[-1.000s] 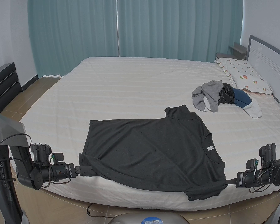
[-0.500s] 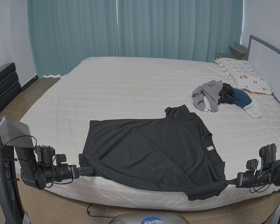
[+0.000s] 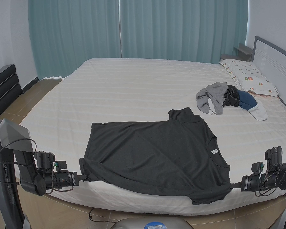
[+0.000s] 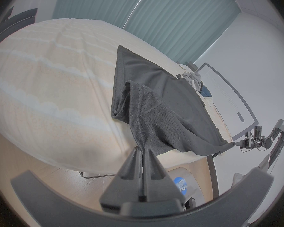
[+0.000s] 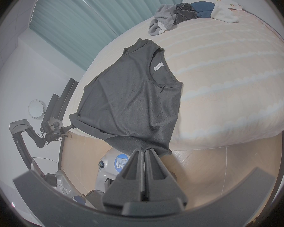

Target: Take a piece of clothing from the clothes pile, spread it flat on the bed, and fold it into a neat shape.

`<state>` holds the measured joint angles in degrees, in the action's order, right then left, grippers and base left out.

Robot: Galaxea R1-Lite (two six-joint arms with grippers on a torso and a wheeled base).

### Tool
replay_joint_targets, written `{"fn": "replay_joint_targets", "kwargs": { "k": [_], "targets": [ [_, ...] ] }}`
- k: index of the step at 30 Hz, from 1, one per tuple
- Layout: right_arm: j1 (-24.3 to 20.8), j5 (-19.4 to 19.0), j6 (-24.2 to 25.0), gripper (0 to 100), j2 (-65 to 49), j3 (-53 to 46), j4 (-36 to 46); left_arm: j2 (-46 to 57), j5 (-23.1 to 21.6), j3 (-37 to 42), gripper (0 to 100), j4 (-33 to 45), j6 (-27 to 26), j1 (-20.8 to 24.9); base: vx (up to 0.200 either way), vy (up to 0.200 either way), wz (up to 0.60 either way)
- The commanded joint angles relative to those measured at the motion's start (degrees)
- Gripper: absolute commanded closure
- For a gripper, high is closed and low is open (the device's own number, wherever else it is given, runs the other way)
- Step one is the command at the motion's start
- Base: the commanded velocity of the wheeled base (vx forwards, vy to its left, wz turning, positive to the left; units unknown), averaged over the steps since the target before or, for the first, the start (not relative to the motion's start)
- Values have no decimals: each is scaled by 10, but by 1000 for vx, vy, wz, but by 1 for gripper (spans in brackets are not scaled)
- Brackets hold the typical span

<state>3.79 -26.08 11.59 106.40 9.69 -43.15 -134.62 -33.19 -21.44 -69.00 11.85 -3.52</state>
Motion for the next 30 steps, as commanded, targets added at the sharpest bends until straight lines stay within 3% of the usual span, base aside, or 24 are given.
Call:
{"fn": "replay_joint_targets", "kwargs": {
  "k": [1,9,16,30],
  "targets": [
    [1,0,0,100,-8,-5,0,30,0,25,100,-1,-1,-3,0,0,0],
    [3,2,-2,100,-18,-14,0,94,0,94,100,0,-3,-17,0,0,0],
    [10,2,-3,100,-44,-28,1,103,0,149,100,-1,-75,-45,0,0,0],
    [17,4,-12,100,-58,-68,1,126,0,183,100,0,-97,-53,0,0,0]
  ]
}}
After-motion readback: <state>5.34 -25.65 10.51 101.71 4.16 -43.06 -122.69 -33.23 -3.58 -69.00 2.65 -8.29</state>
